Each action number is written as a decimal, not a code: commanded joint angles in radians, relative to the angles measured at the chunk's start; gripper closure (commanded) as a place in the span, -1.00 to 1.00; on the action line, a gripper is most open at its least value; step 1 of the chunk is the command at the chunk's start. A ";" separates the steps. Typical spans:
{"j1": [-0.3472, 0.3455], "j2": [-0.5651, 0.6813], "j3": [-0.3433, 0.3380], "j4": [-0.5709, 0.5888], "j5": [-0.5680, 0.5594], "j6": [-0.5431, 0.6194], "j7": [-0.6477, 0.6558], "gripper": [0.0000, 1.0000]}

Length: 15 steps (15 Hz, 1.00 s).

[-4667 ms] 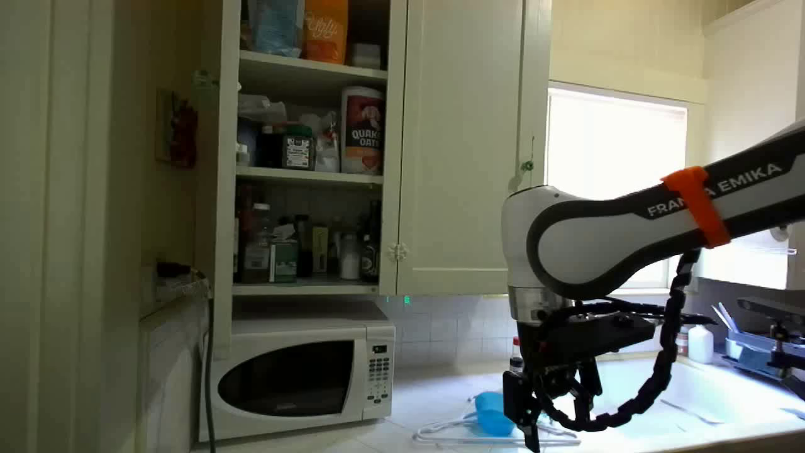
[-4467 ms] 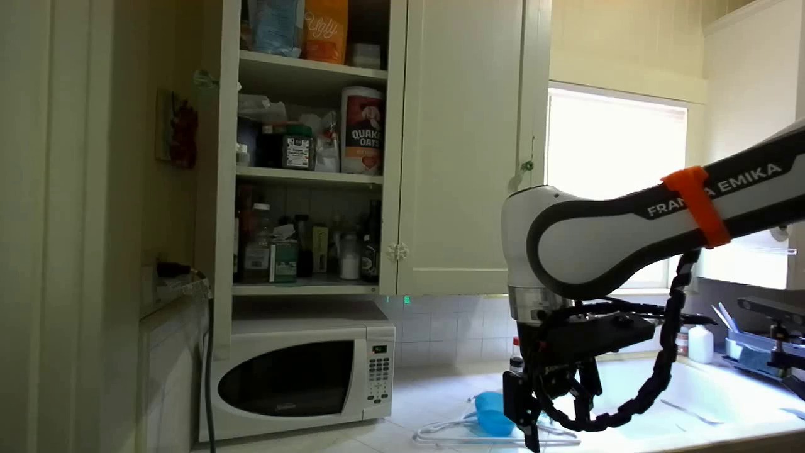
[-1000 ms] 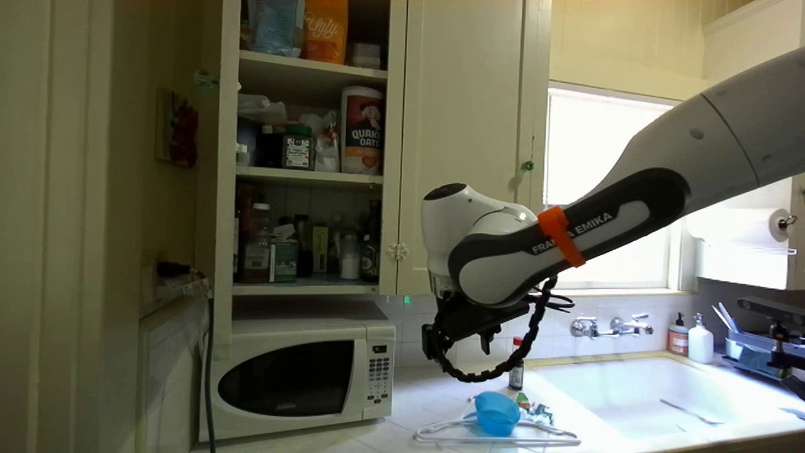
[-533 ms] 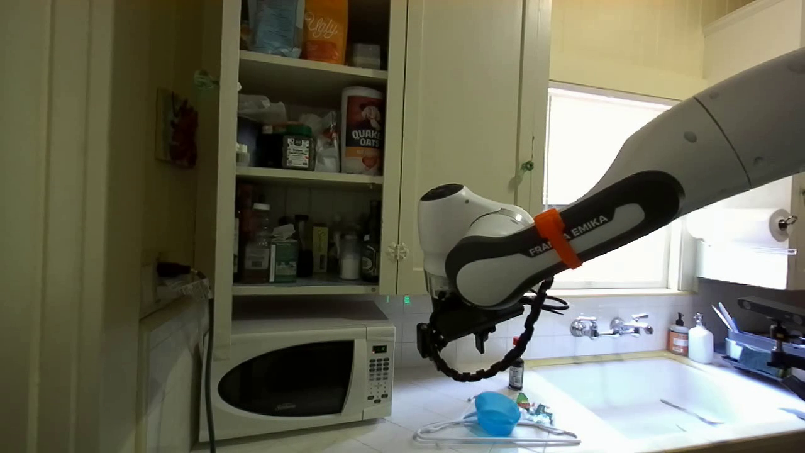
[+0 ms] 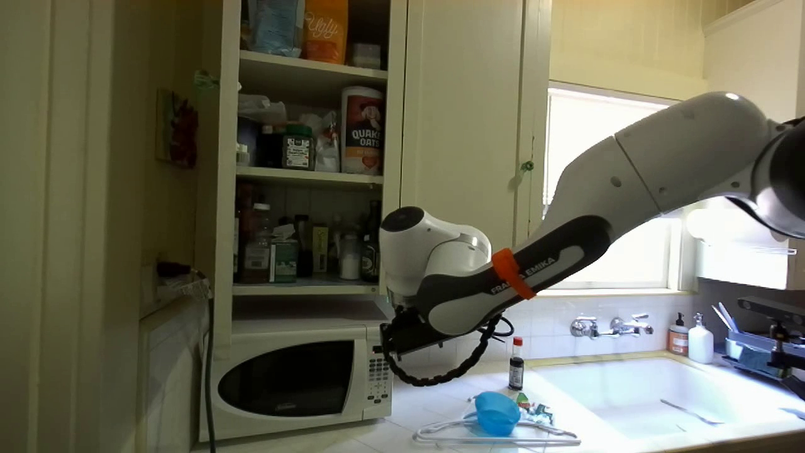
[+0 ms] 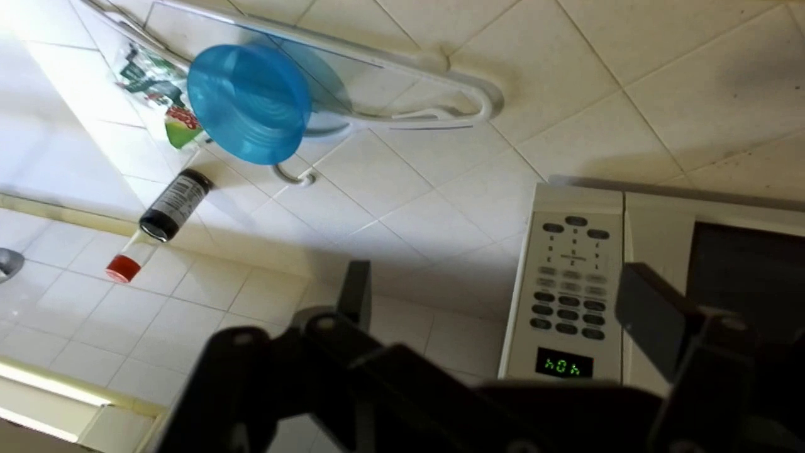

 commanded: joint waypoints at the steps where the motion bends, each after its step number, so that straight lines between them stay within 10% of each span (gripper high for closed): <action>1: 0.075 0.173 -0.055 0.193 -0.074 -0.021 -0.006 -1.00; 6: 0.166 0.374 -0.107 0.438 -0.051 -0.099 -0.079 -1.00; 15: 0.219 0.443 -0.176 0.501 -0.082 -0.047 0.001 -1.00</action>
